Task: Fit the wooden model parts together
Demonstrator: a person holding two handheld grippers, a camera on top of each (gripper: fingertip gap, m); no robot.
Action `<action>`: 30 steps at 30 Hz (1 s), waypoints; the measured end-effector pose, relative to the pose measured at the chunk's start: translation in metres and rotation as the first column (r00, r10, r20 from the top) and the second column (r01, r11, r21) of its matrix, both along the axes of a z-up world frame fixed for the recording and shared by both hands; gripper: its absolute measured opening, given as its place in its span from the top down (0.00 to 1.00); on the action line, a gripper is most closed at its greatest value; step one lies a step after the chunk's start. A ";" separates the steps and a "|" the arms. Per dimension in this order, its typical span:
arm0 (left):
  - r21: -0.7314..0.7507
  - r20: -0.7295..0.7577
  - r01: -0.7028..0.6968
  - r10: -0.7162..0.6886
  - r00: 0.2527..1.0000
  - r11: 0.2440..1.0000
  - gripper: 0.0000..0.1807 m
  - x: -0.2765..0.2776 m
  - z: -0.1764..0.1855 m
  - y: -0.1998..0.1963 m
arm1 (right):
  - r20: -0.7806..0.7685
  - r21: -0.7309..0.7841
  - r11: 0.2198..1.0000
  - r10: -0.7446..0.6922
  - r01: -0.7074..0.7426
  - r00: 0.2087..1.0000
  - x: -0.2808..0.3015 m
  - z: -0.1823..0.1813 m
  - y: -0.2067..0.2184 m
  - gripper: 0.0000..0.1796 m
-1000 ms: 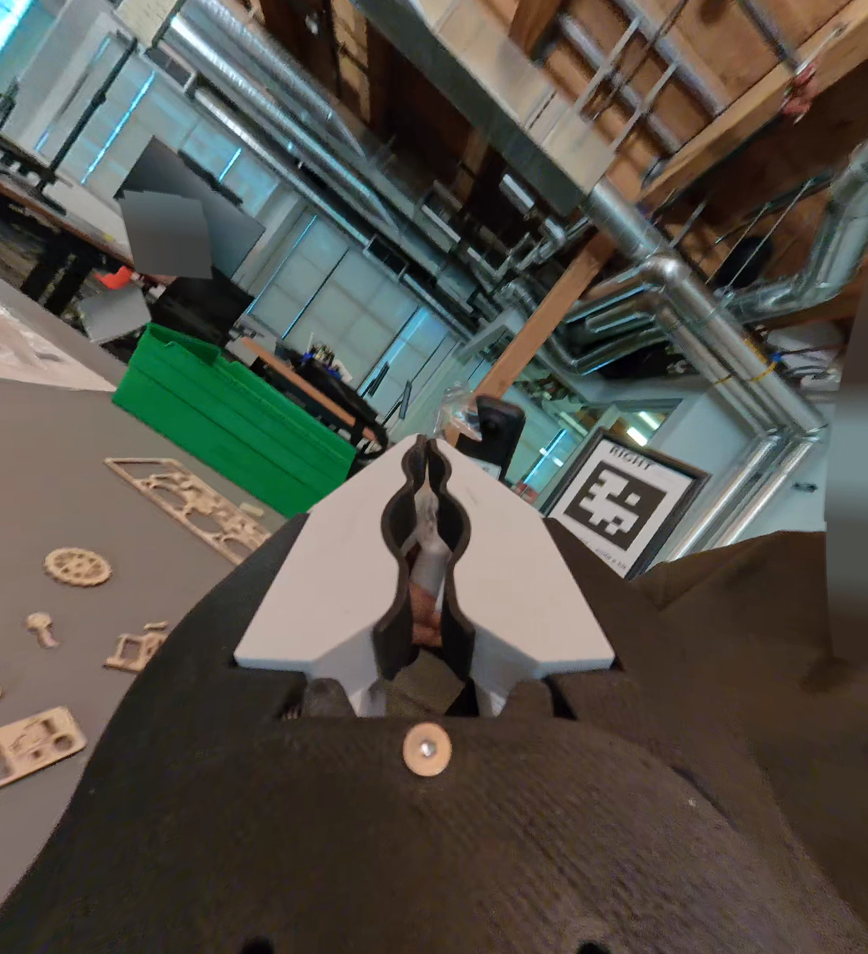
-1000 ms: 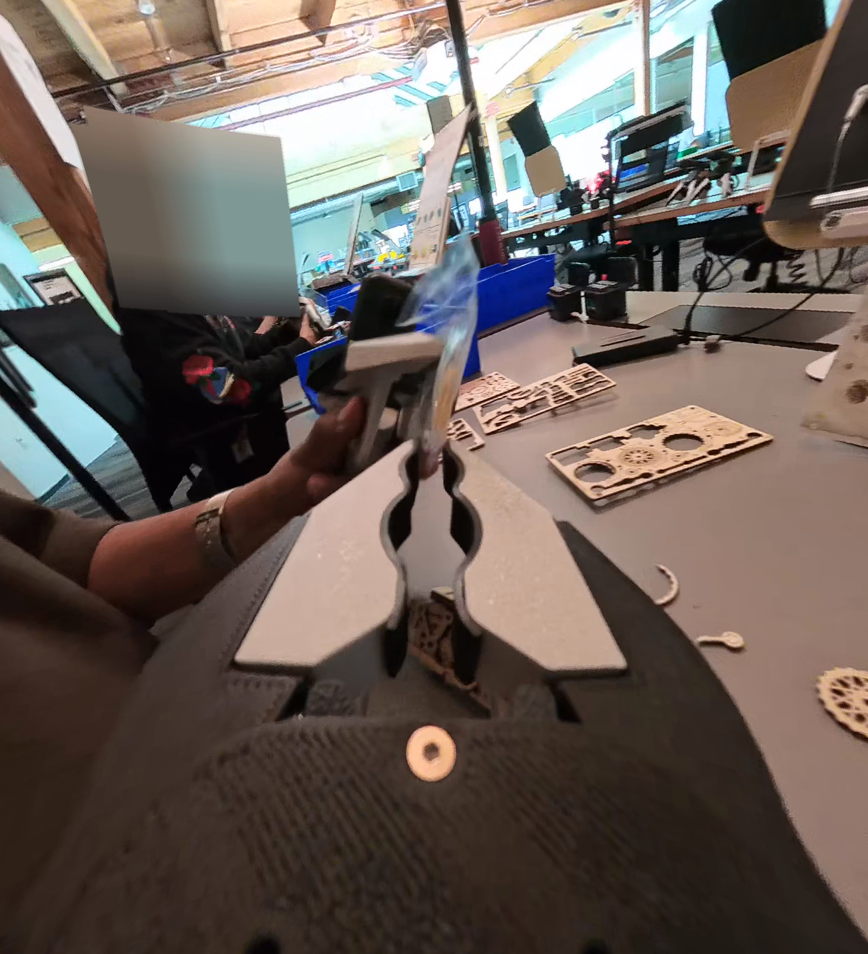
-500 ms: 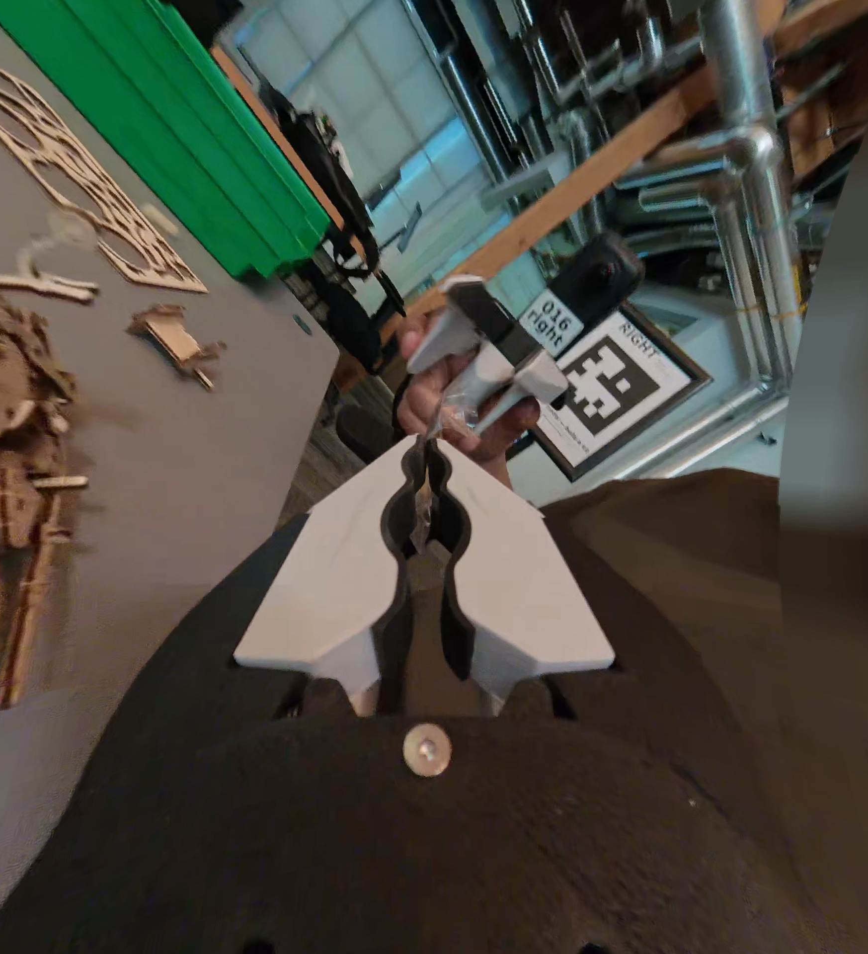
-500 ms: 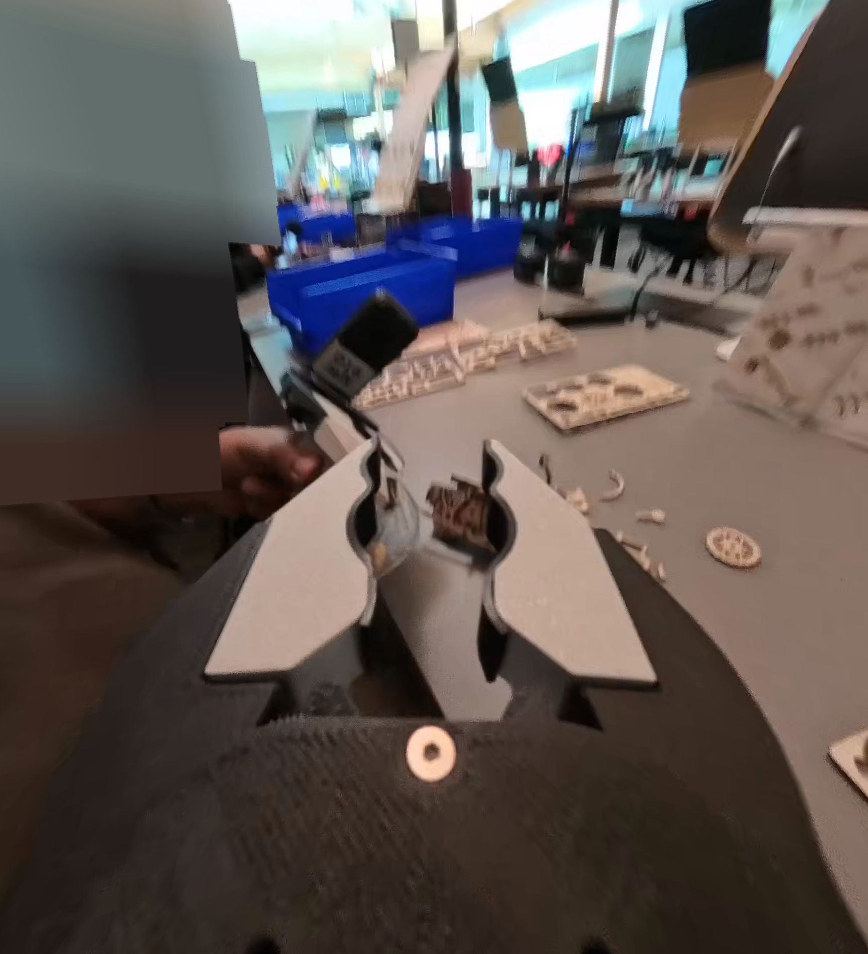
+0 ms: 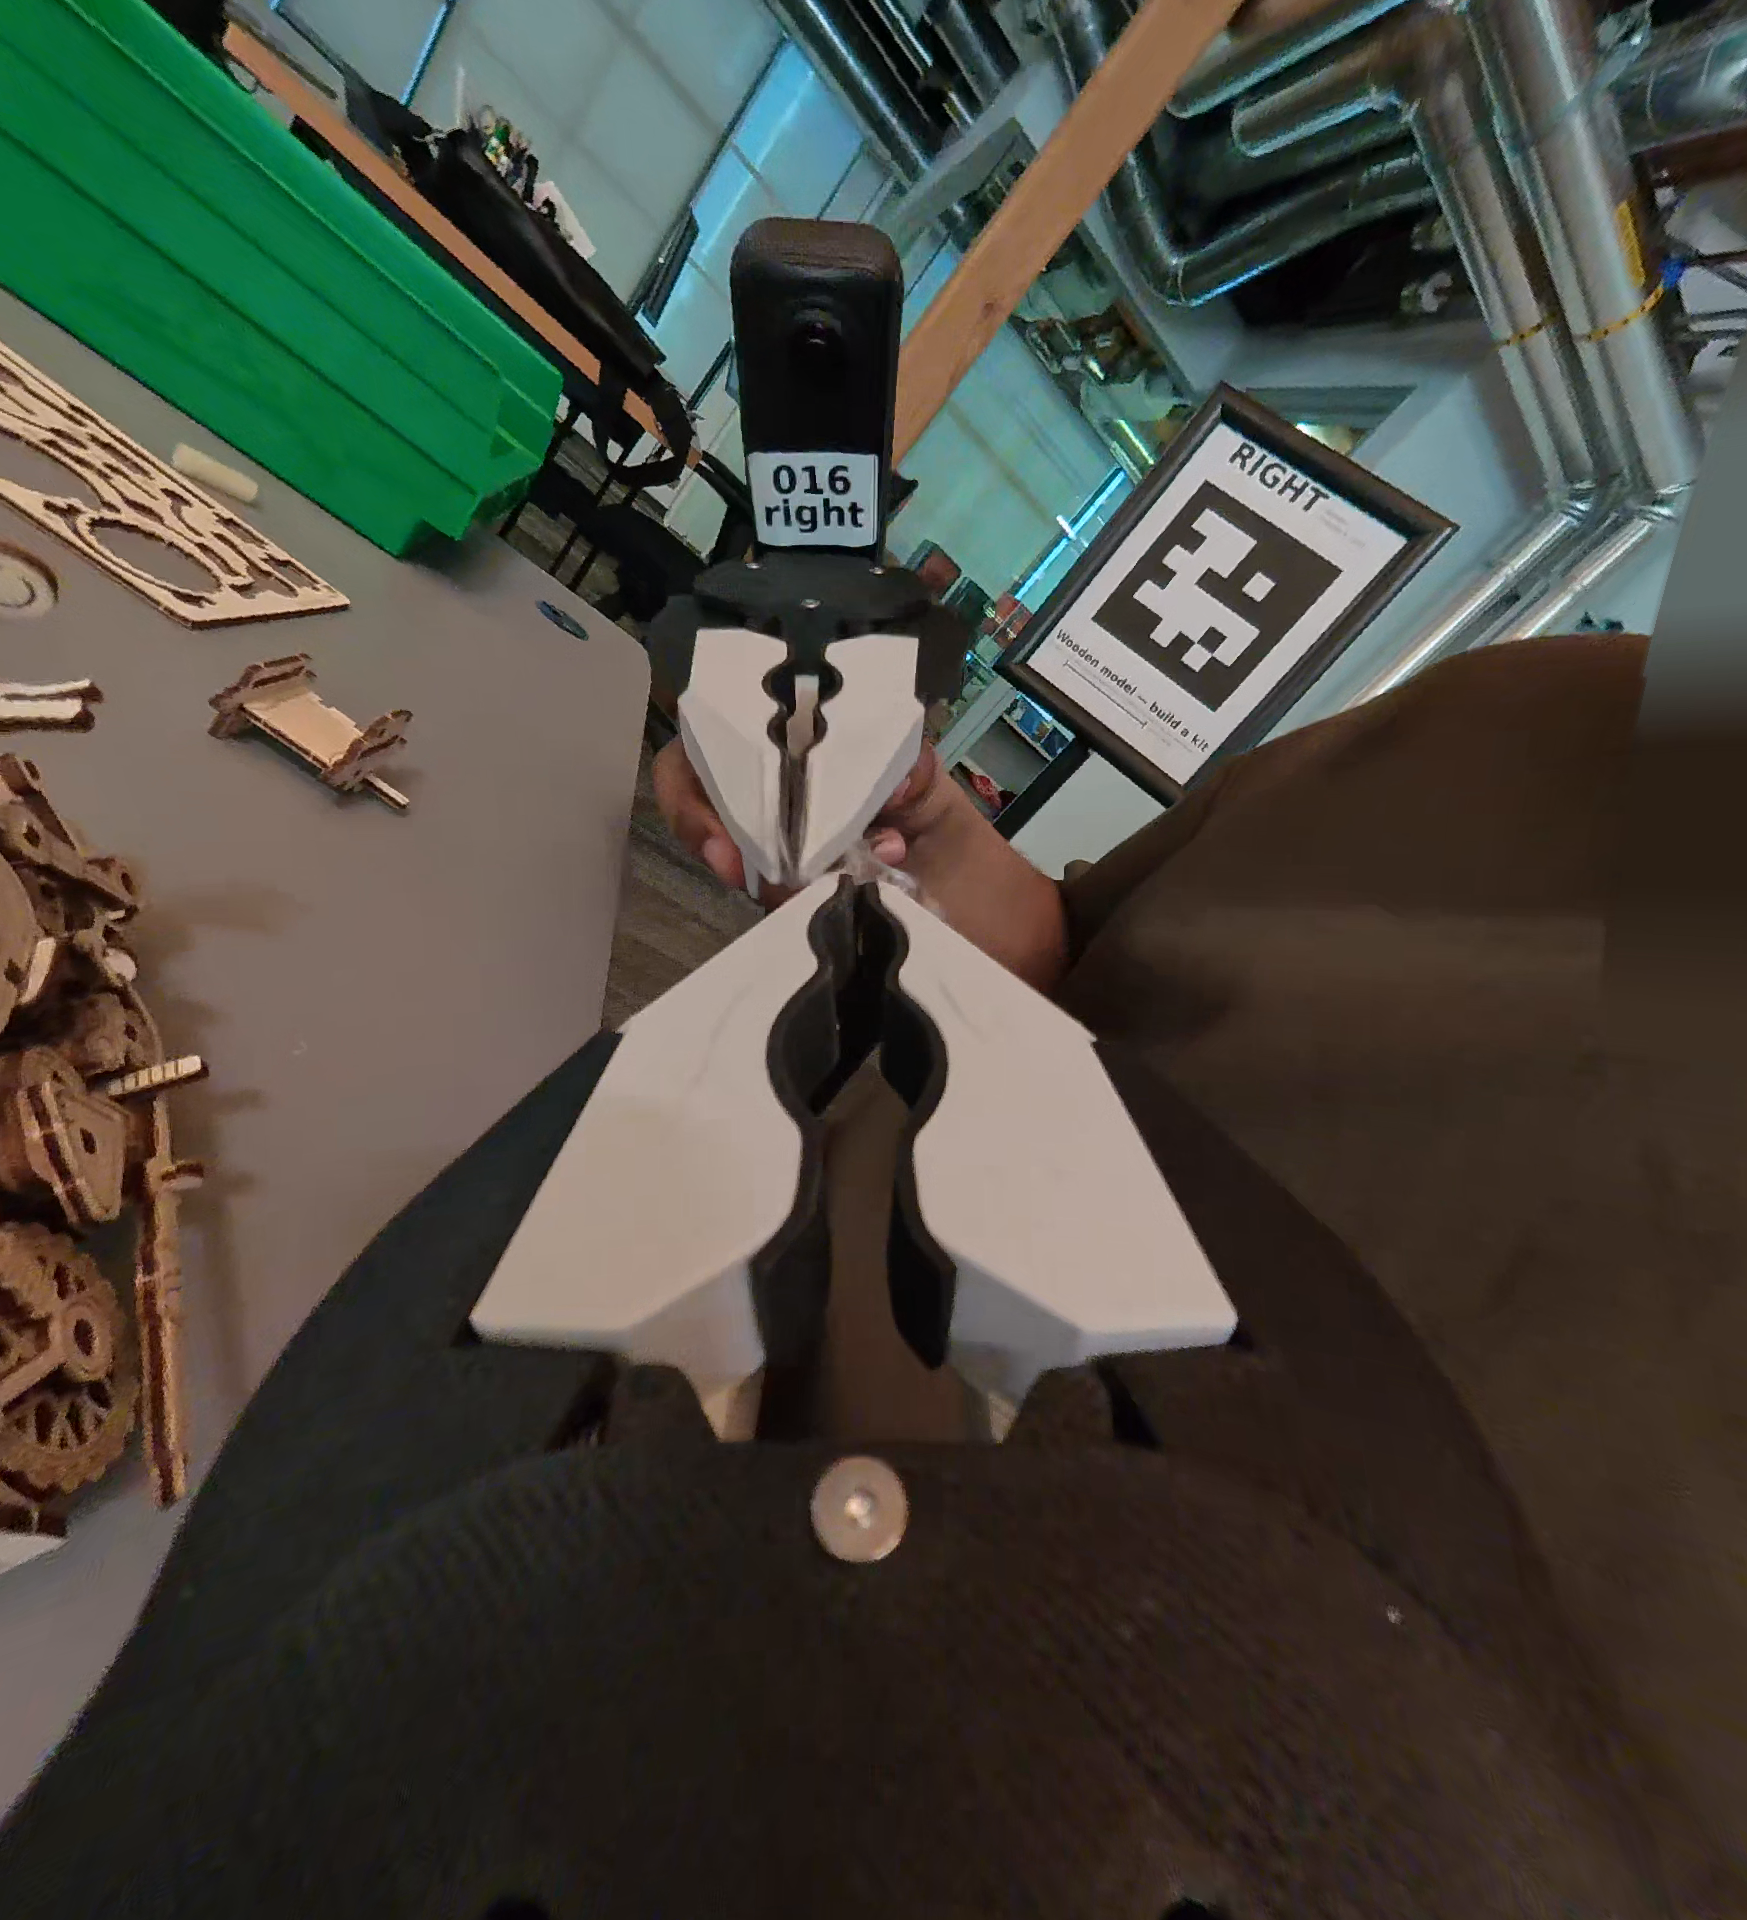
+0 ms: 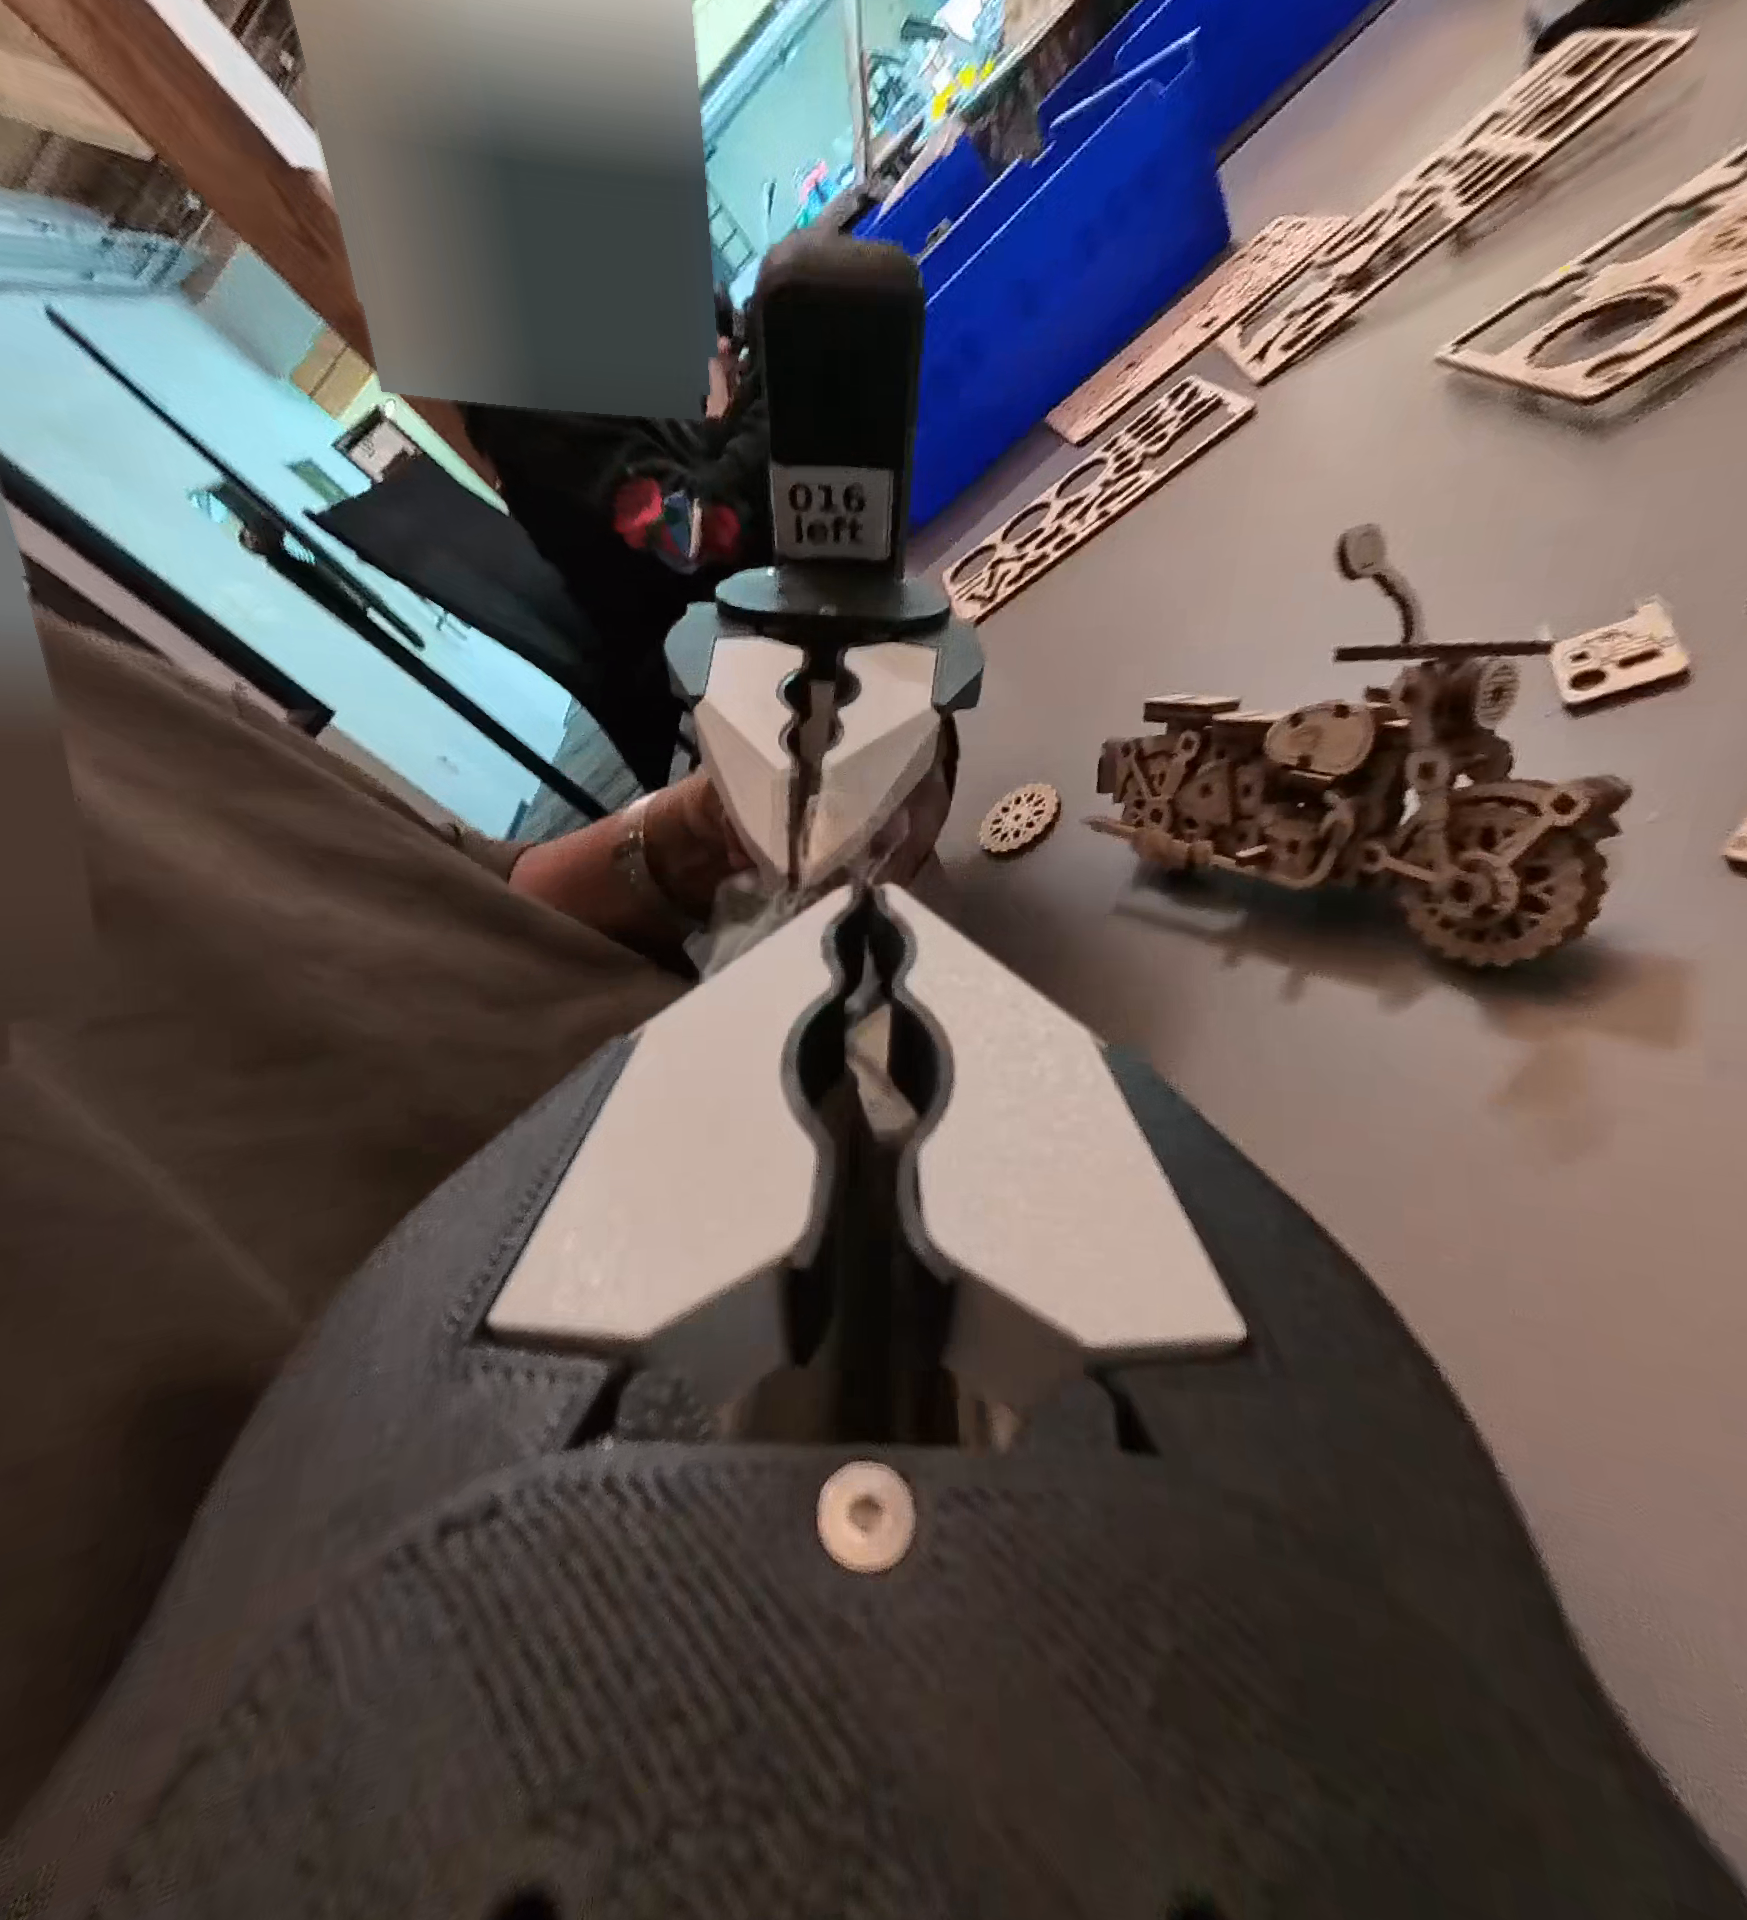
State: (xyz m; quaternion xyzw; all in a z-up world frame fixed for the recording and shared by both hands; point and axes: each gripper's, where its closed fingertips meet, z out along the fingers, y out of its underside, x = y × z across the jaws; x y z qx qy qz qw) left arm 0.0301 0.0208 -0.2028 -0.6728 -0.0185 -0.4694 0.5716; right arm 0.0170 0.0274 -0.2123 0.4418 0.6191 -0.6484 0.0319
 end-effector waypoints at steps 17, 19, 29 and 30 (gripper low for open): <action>0.003 0.013 -0.034 0.034 0.999 0.999 1.00 0.011 0.000 0.011 | -0.201 -0.133 0.968 -0.235 0.211 0.951 -0.008 0.047 0.024 1.00; 0.045 -0.033 -0.062 0.063 0.997 0.997 1.00 0.013 0.005 0.009 | -0.200 -0.127 0.971 -0.224 0.202 0.954 -0.006 0.047 0.019 1.00; 0.079 -0.084 -0.087 0.093 0.992 0.993 1.00 0.000 0.009 0.001 | -0.334 0.014 0.940 -0.317 0.341 0.888 -0.005 0.059 0.046 0.92; 0.074 -0.111 -0.086 0.094 0.989 0.994 1.00 0.000 0.007 0.001 | -0.387 0.034 0.939 -0.303 0.341 0.871 -0.001 0.065 0.045 0.94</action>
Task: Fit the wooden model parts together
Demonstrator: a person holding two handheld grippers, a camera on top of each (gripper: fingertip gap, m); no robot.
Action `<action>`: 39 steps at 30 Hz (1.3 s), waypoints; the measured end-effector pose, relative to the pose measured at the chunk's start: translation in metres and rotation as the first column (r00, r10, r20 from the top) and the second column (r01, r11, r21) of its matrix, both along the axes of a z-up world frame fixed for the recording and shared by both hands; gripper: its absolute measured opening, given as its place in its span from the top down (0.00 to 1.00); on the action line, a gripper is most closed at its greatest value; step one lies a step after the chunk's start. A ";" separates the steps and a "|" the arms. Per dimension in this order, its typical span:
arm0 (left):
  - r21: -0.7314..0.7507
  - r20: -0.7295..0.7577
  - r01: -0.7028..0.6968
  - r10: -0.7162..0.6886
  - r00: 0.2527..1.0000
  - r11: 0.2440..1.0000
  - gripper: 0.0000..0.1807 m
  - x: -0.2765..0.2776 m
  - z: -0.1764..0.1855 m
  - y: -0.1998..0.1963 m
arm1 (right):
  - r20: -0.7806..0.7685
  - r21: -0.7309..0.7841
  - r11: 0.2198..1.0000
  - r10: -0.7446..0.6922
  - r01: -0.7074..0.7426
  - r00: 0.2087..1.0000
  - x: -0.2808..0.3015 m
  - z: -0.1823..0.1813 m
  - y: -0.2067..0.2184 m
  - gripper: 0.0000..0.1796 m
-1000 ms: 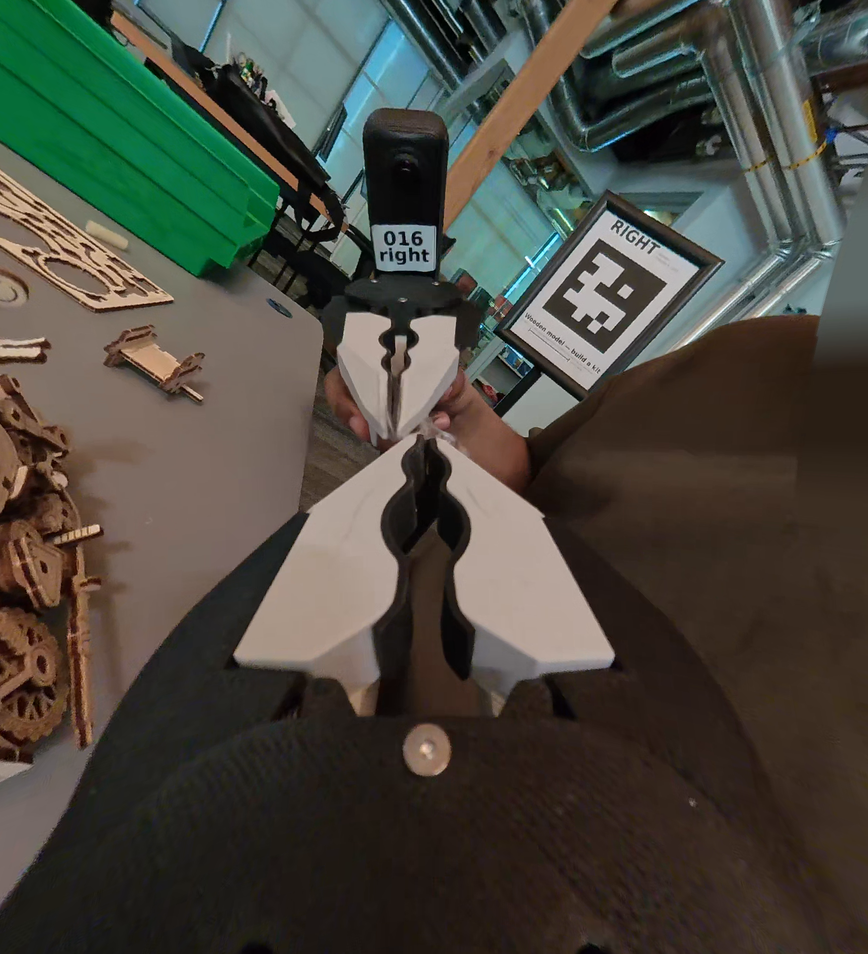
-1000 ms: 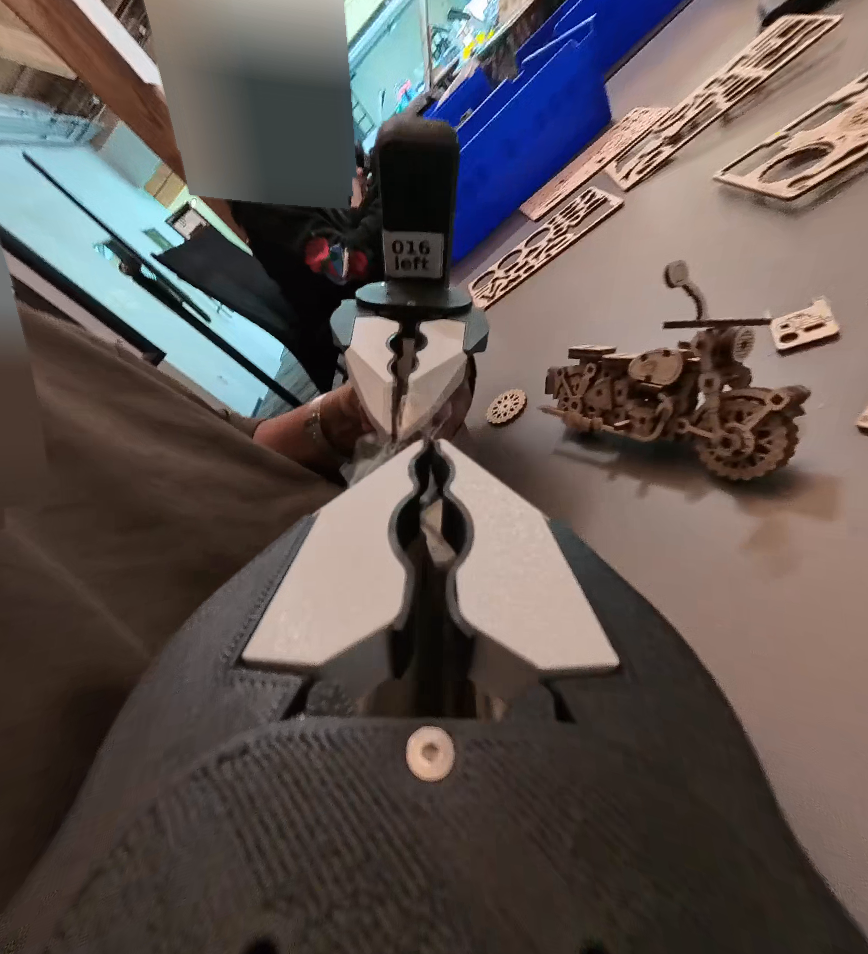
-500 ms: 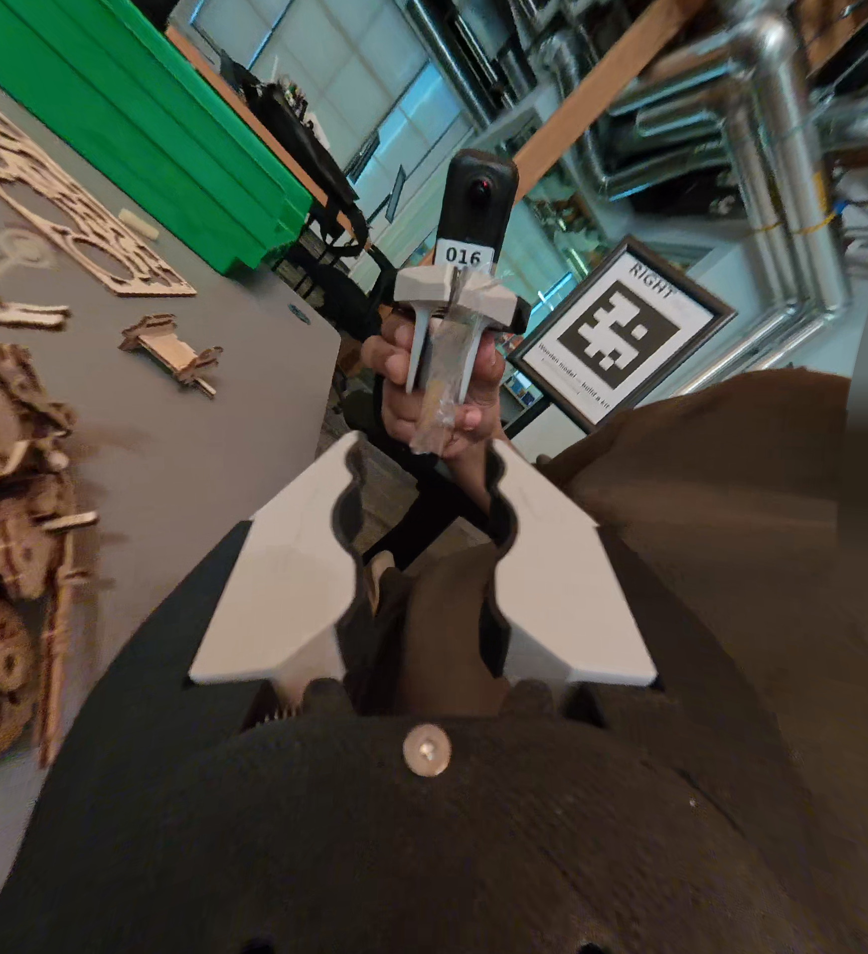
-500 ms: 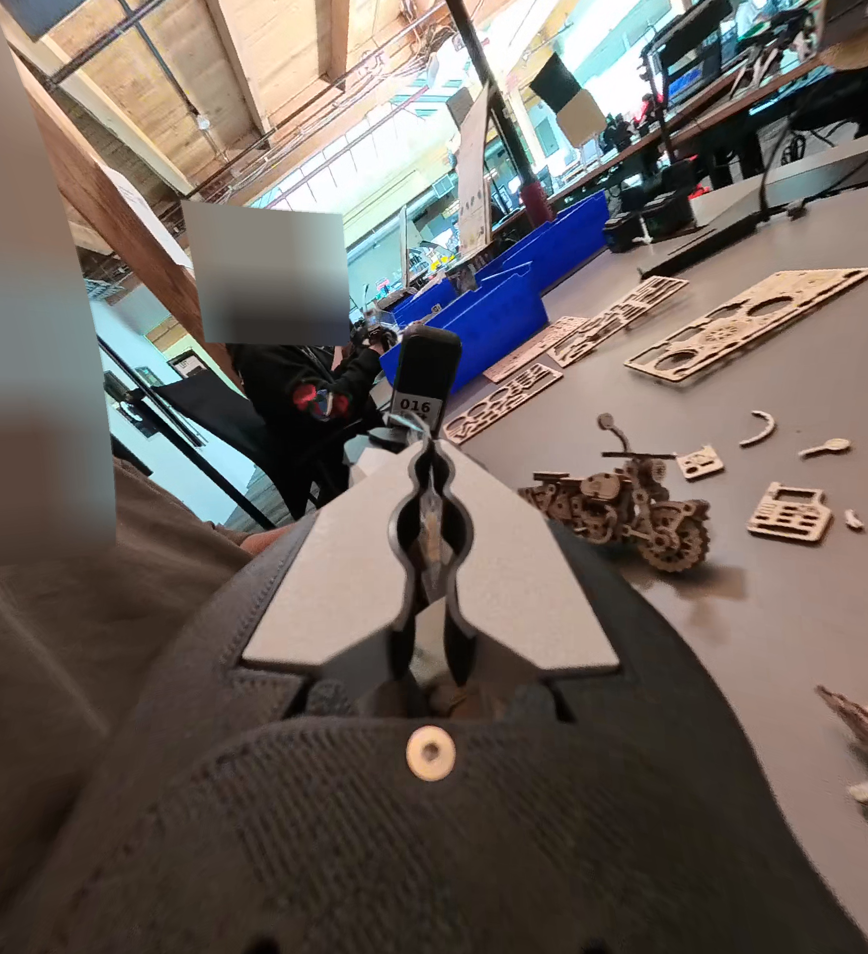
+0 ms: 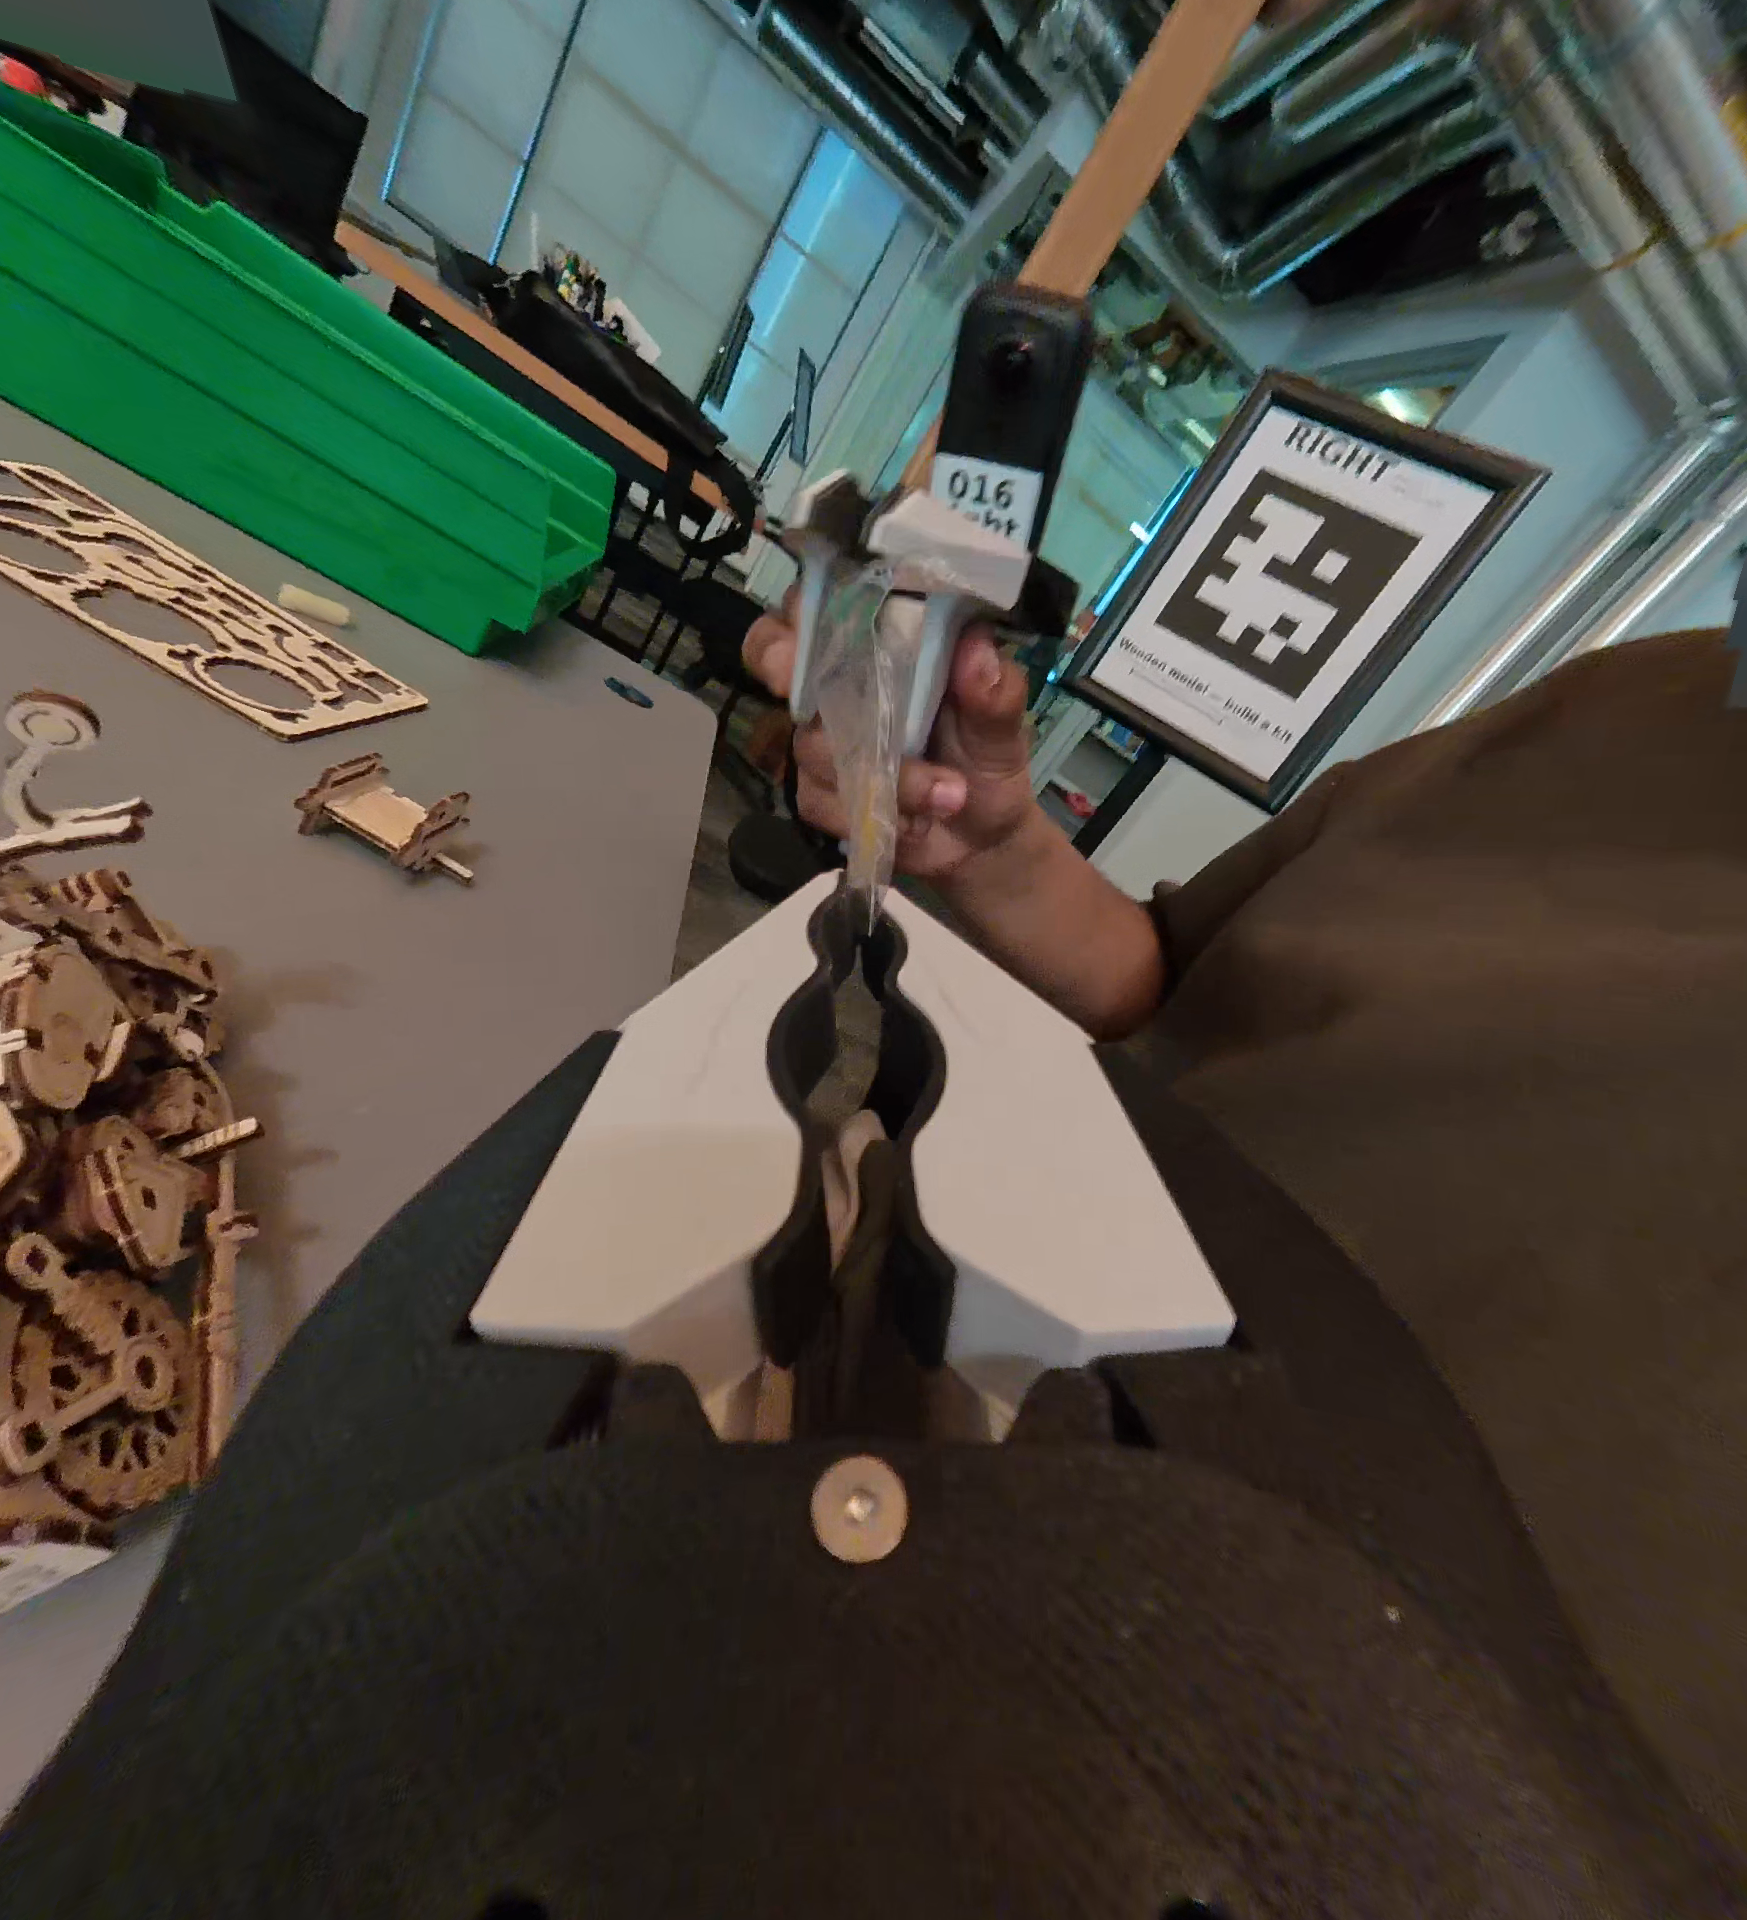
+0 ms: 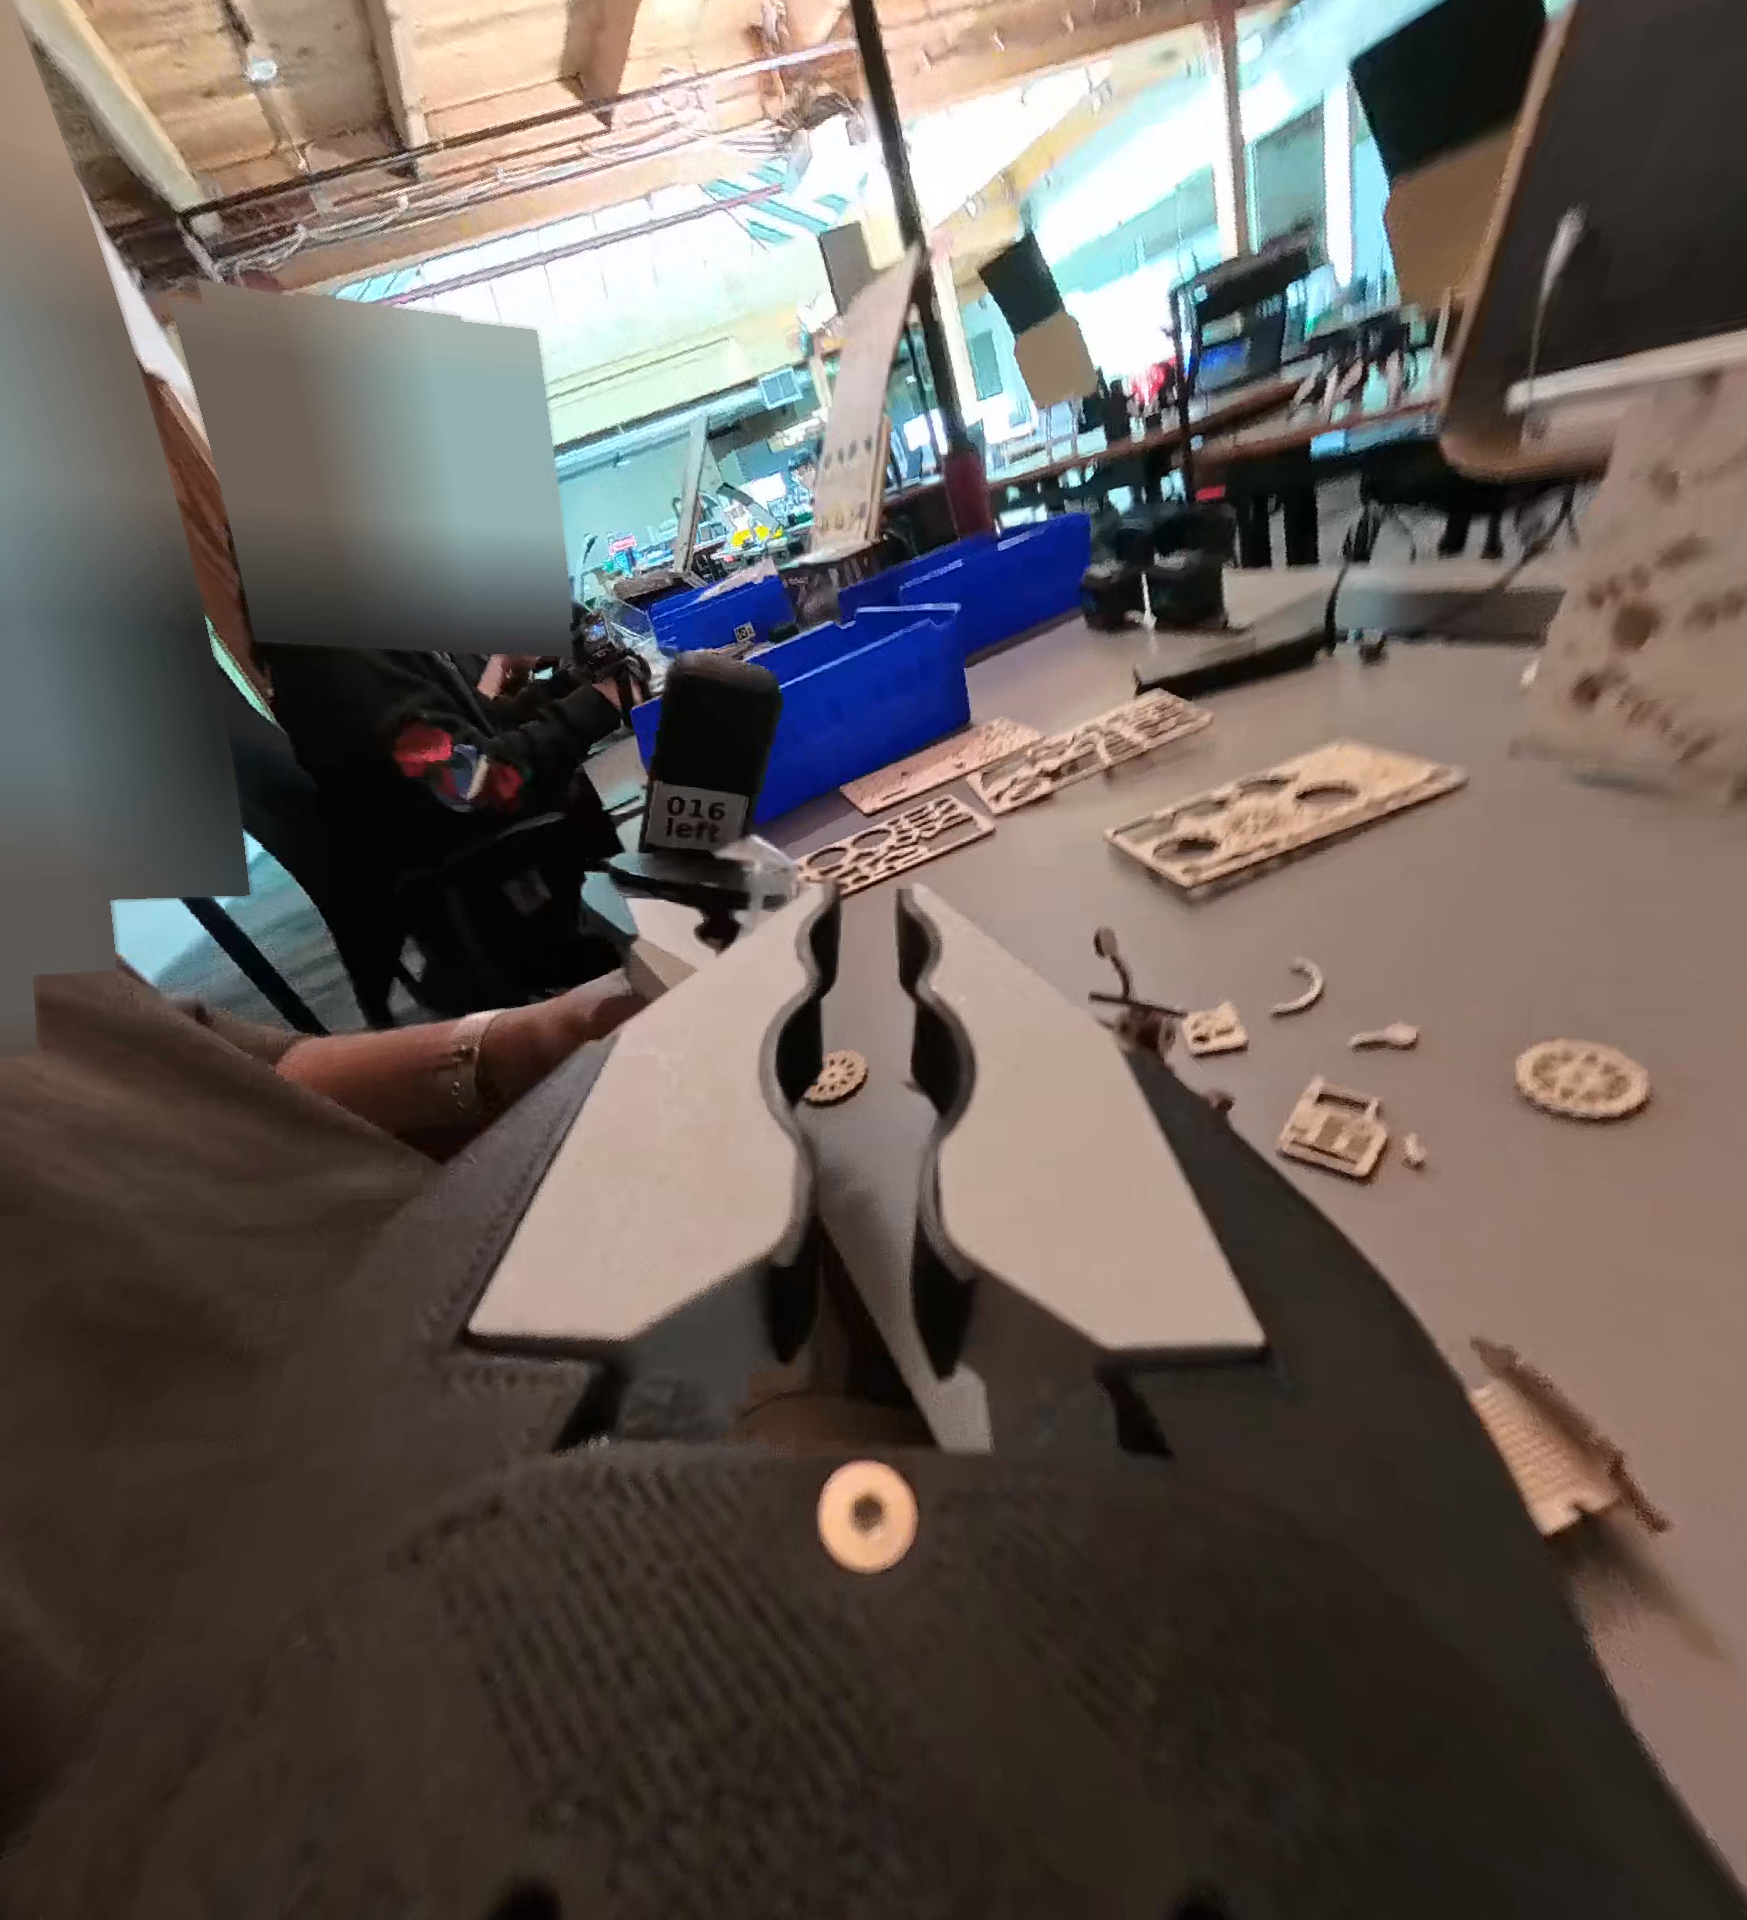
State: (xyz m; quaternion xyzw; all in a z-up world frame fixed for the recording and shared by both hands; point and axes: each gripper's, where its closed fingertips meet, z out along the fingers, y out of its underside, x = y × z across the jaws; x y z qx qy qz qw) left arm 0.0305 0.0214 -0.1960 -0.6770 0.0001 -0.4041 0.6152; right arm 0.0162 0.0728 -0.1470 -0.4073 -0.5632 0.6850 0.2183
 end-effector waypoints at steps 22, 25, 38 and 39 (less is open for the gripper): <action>-0.113 -0.151 0.088 -0.105 0.983 0.990 1.00 0.021 -0.026 0.000 | 0.143 0.301 0.894 0.302 -0.332 0.942 0.029 -0.057 -0.038 1.00; -0.141 -0.198 0.077 -0.104 0.975 0.987 1.00 0.021 -0.033 0.002 | 0.185 0.325 0.872 0.320 -0.365 0.929 0.032 -0.068 -0.044 1.00; -0.214 -0.253 0.049 -0.104 0.962 0.976 1.00 0.020 -0.049 0.004 | 0.242 0.383 0.816 0.364 -0.433 0.899 0.043 -0.082 -0.053 0.91; -0.212 -0.255 0.050 -0.105 0.961 0.976 1.00 0.021 -0.049 0.004 | 0.247 0.390 0.816 0.354 -0.427 0.902 0.042 -0.083 -0.053 0.90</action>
